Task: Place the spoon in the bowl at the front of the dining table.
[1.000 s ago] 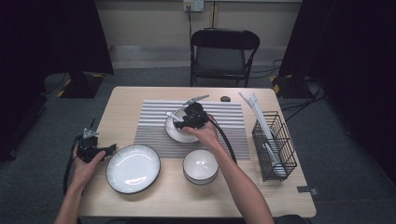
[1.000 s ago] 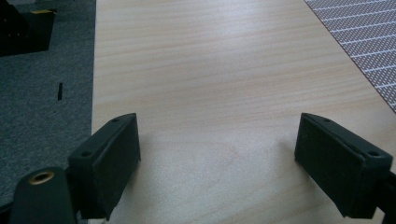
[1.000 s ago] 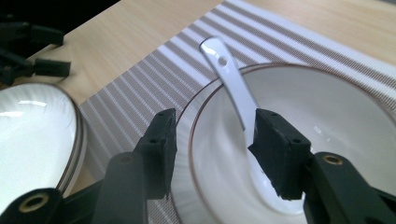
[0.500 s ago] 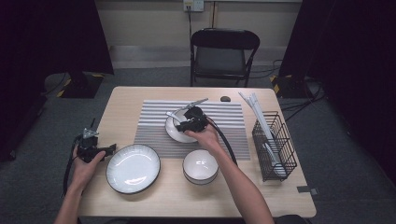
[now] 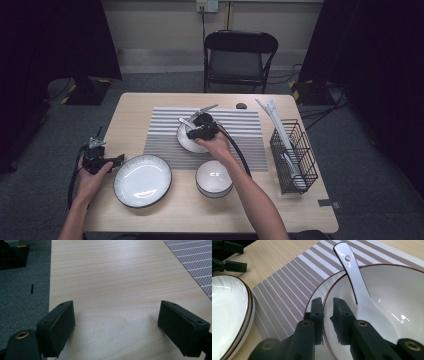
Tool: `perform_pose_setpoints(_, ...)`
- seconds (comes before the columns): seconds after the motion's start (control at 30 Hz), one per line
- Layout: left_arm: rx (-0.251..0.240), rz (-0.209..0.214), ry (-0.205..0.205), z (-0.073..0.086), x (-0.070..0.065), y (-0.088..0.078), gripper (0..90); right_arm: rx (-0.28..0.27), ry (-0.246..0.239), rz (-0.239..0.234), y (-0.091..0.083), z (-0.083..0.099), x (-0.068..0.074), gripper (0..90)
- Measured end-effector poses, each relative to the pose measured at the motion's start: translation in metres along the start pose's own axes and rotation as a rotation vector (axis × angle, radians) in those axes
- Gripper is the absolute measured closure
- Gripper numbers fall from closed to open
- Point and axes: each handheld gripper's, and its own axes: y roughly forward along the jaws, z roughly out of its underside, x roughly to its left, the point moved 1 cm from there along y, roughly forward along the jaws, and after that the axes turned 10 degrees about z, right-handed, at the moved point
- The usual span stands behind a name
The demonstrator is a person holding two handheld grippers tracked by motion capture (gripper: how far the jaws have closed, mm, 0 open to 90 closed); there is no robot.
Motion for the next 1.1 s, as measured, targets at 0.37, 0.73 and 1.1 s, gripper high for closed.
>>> perform_pose_setpoints(0.37,-0.002,-0.002,-0.003,0.001,0.0,-0.001,14.3,-0.054,0.036,-0.025,-0.012,-0.002,-0.003,64.7)
perform_pose_setpoints(0.73,-0.001,0.001,0.002,0.003,-0.002,-0.004,15.4,-0.103,0.064,-0.029,-0.033,0.004,-0.01,55.7)
perform_pose_setpoints(1.1,-0.002,0.007,0.001,0.008,-0.005,-0.009,15.7,-0.151,0.1,0.011,-0.058,0.016,-0.022,49.5)
